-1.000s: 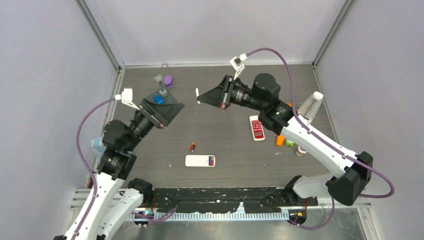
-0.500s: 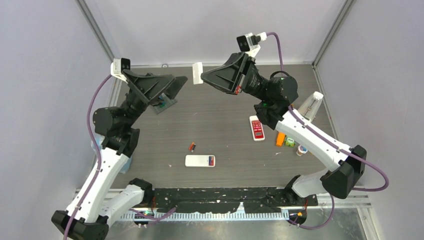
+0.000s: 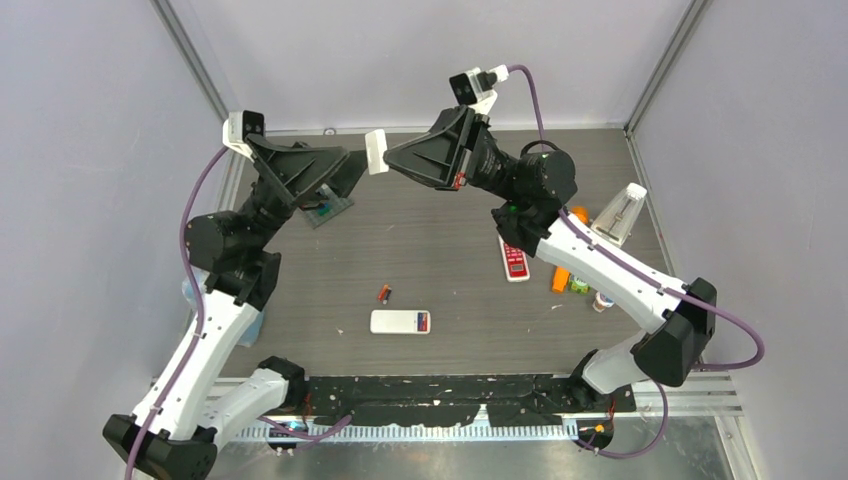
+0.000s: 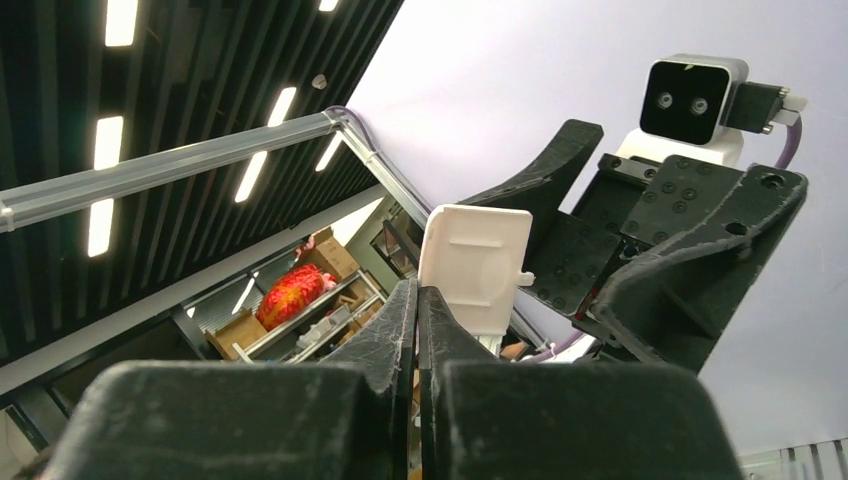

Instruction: Load the batteries into the remote control

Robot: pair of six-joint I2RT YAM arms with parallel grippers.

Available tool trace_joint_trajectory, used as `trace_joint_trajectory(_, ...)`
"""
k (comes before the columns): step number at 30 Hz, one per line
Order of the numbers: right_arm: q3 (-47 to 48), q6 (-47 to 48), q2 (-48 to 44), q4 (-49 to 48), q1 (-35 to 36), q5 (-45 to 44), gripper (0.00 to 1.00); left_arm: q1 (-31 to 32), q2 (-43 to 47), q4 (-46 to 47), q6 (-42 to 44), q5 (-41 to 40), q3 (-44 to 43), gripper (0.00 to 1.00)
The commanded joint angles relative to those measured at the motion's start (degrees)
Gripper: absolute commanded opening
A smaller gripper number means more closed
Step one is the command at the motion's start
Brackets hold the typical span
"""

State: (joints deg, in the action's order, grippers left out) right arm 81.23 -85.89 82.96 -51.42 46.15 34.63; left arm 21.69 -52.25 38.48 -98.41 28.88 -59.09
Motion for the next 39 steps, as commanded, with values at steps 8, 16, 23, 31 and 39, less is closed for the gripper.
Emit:
trace_joint_trajectory(8,3.16,-3.96,2.72,-2.01,0.69,0.3,0.05,0.28,-0.3,4.74,-3.14,1.12,-2.18,0.56)
trace_joint_trajectory(16,1.95,-9.93,5.13,-6.77,0.7,-0.68,0.05,0.28,-0.53,5.77,-3.96,1.2,-1.44,0.28)
trace_joint_trajectory(23,-0.66,-9.11,3.78,-6.6,0.65,-1.21,0.2,0.17,0.8,4.7,-1.01,0.47,1.03,0.0)
trace_joint_trajectory(31,-7.52,16.85,-9.47,17.36,-0.37,-4.95,0.82,0.02,6.87,-16.37,14.6,1.21,2.09,0.0)
trace_joint_trajectory(39,-3.47,64.03,-19.23,56.2,0.03,-11.99,0.89,-0.07,7.59,-36.75,25.8,6.99,-0.65,0.0)
